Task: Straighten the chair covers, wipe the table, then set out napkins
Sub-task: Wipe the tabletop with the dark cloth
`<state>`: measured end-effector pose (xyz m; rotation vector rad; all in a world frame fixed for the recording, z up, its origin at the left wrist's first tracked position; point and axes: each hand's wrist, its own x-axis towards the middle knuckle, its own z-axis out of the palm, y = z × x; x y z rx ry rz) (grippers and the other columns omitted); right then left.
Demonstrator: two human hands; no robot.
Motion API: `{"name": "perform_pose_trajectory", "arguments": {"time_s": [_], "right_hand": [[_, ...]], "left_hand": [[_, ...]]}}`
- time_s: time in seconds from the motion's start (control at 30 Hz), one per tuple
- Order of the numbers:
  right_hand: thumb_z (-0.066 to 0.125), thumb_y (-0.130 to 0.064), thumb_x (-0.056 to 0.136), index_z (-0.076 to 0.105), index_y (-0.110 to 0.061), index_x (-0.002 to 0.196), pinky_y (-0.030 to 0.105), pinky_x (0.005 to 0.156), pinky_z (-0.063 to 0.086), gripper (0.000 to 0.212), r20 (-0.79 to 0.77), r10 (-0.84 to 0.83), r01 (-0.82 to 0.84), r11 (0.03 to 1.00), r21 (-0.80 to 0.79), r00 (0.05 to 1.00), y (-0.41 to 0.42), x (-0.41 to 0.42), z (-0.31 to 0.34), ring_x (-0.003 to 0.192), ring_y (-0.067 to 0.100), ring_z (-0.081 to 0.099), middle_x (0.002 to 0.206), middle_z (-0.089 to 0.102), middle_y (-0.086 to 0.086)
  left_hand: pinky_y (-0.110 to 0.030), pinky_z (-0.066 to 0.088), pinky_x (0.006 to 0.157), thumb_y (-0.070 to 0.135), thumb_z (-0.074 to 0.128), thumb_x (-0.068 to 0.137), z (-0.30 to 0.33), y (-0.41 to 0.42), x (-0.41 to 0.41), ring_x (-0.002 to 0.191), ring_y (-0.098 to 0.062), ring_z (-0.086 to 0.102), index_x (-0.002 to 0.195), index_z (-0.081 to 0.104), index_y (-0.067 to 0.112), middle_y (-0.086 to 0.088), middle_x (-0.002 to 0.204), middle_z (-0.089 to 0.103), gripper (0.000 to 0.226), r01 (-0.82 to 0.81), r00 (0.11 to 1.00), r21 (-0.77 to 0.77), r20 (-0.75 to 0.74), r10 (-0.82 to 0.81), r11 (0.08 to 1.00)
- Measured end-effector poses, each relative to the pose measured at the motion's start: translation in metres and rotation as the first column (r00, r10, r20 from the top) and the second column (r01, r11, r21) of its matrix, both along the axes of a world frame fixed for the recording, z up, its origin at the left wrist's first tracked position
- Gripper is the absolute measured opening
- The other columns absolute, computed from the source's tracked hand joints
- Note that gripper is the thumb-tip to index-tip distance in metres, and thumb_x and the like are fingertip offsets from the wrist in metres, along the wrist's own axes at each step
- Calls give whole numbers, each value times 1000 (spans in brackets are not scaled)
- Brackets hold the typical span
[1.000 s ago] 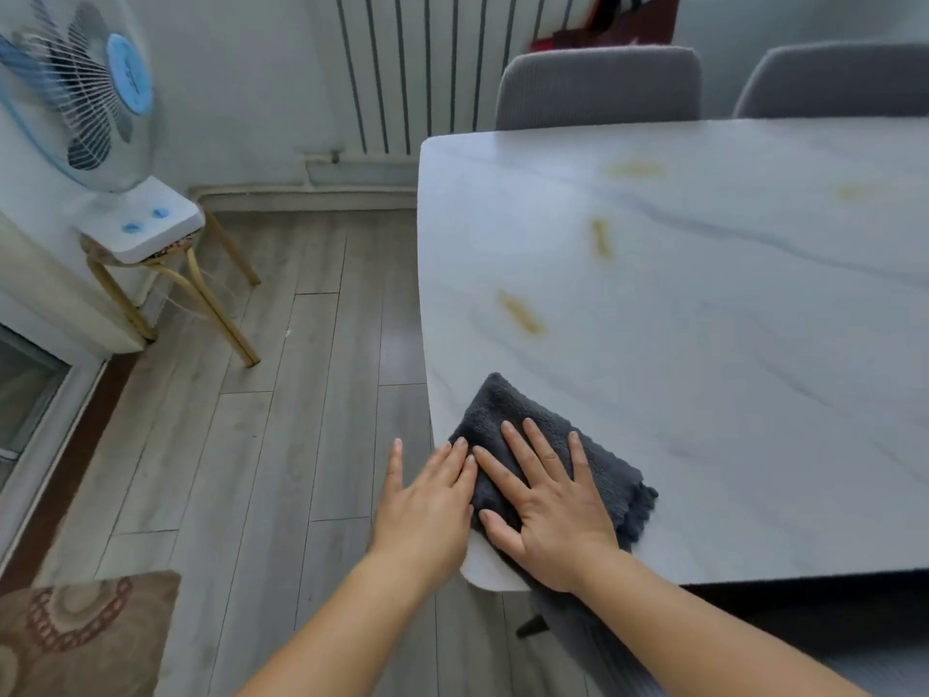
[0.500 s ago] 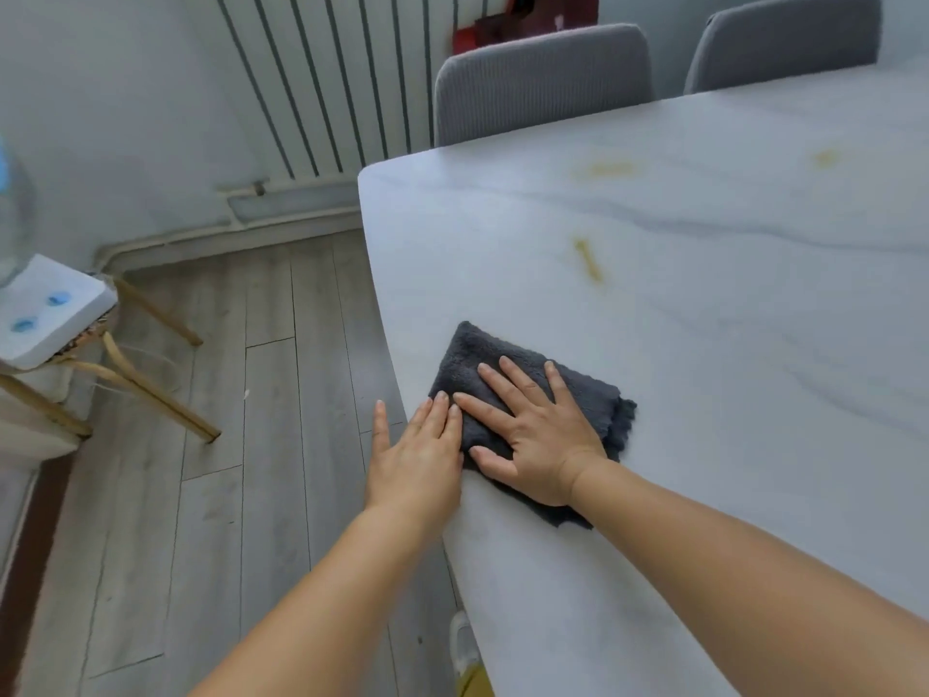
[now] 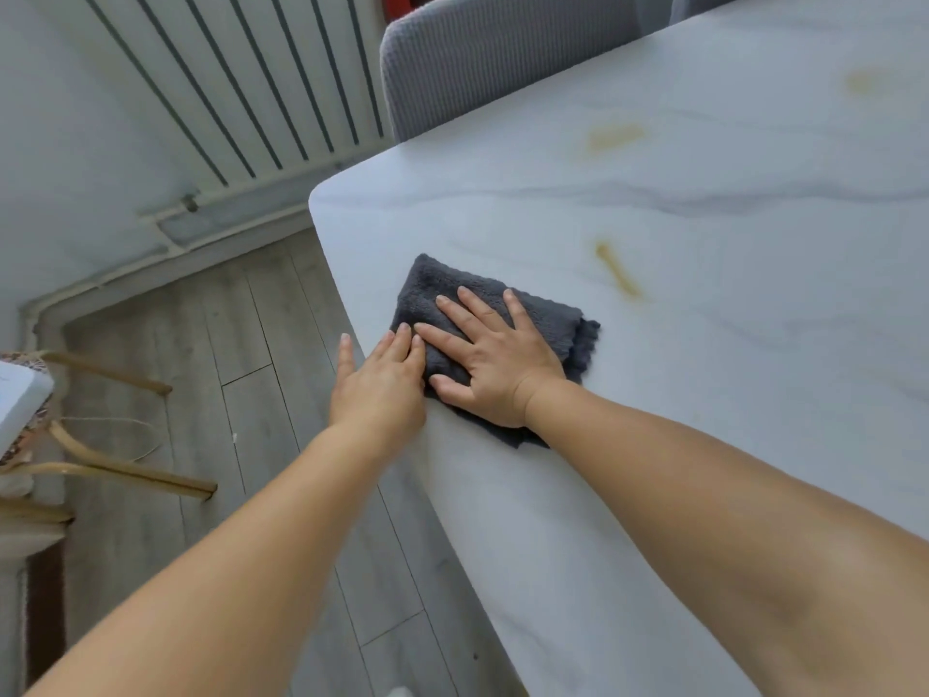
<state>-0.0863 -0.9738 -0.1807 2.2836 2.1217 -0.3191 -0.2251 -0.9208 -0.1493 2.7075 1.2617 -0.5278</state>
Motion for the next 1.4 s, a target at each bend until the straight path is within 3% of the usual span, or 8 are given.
{"name": "perform_pose_trajectory", "arguments": {"time_s": [0.13, 0.37, 0.5, 0.63, 0.77, 0.9, 1.23, 1.4], "right_hand": [[20, -61, 91, 4, -45, 147, 51, 114, -13, 60, -16, -70, 70, 997, -30, 997, -11, -8, 3, 145, 12, -15, 159, -7, -8], [3, -62, 81, 2, -43, 147, 52, 113, -17, 69, -44, -355, 351, 933, -77, 934, -85, -60, 5, 144, 14, -19, 159, -9, -5], [27, -60, 87, 30, -32, 145, 53, 109, 8, 64, 4, -530, 530, 848, -12, 848, -137, -84, 1, 144, 18, 14, 154, 29, 1], [28, -60, 89, 29, -28, 145, 52, 108, 10, 65, 54, -654, 655, 755, -15, 755, -174, -75, 2, 142, 18, 15, 153, 32, 2], [22, -63, 88, 25, -27, 147, 51, 110, 6, 69, 39, -772, 773, 633, -42, 635, -173, -51, 6, 143, 15, 9, 155, 27, 1], [0, -67, 79, -4, -34, 149, 47, 112, -14, 77, 47, -845, 846, 532, -15, 533, -168, -18, 2, 144, 10, -16, 158, -10, -9], [-9, -65, 73, -3, -34, 150, 49, 116, -6, 83, 94, -931, 935, 355, 4, 353, -142, 111, 0, 146, 14, -12, 159, -8, -6], [3, -64, 81, -2, -36, 149, 51, 116, -5, 74, 86, -934, 938, 346, -15, 346, -121, 174, 3, 145, 15, -13, 159, -8, -6]], "left_hand": [[-48, -3, 116, 23, 24, 101, -1, -1, -9, 146, -12, 3, 150, 8, 17, 2, 160, 1, 52, 93, 995, -1, 19, -93, 996], [-46, -6, 116, 20, 25, 100, 11, -32, -39, 146, -15, -7, 150, -2, 17, 2, 159, -11, 57, 440, 898, -75, 32, -439, 895], [-47, -13, 114, 20, 25, 98, 13, -60, -34, 145, -16, -13, 150, -6, 17, 2, 158, -16, 60, 637, 770, -125, 54, -636, 761], [-49, -16, 114, 20, 25, 97, 11, -81, 2, 145, -13, -16, 150, -7, 17, 4, 158, -16, 61, 754, 655, -131, 82, -751, 643], [-50, -18, 113, 22, 24, 98, 11, -83, 45, 145, -12, -12, 151, -4, 18, 5, 158, -12, 60, 796, 604, -119, 91, -792, 594], [-50, -19, 111, 23, 25, 98, 9, -79, 93, 146, -11, -9, 151, -3, 19, 6, 159, -9, 60, 830, 558, -97, 99, -824, 550], [-53, -16, 113, 25, 25, 98, 3, -61, 244, 146, -10, -4, 151, 1, 21, 8, 159, -3, 58, 887, 461, -49, 94, -882, 459], [-54, -17, 111, 22, 27, 97, 8, -43, 302, 146, -9, -2, 151, 5, 21, 8, 159, 2, 58, 872, 490, -50, 107, -865, 487]]}}
